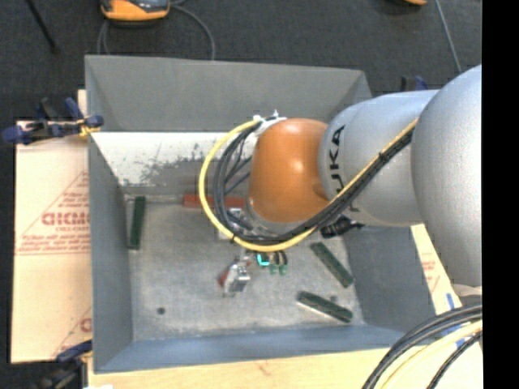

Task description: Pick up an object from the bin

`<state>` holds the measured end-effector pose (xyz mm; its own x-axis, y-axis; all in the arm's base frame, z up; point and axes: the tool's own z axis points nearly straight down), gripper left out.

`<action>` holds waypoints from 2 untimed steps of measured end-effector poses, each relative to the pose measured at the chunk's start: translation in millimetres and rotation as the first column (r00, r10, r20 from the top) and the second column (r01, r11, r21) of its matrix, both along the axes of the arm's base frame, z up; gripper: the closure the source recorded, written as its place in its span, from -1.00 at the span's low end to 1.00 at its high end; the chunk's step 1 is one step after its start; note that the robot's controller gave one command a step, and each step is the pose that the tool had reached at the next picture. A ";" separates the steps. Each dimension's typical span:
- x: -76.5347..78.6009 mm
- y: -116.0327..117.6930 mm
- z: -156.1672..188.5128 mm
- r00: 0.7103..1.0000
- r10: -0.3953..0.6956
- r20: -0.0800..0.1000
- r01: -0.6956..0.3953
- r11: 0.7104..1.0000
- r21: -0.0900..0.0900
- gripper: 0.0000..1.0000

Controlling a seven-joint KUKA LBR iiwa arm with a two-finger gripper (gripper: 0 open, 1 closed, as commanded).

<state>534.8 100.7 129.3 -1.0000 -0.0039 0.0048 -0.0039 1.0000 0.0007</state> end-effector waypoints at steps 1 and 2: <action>2.1 -0.2 3.9 1.000 -0.002 0.007 0.002 1.000 0.001 -1.00; 51.8 -43.4 -41.0 0.960 0.279 -0.011 -0.278 0.960 0.022 1.00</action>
Offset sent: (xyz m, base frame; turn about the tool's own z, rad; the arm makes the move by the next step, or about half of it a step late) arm 0.0487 -0.0554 -0.0593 -0.2821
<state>586.6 57.3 88.3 -0.9591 -0.2826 0.0158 -0.2823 0.9591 0.0227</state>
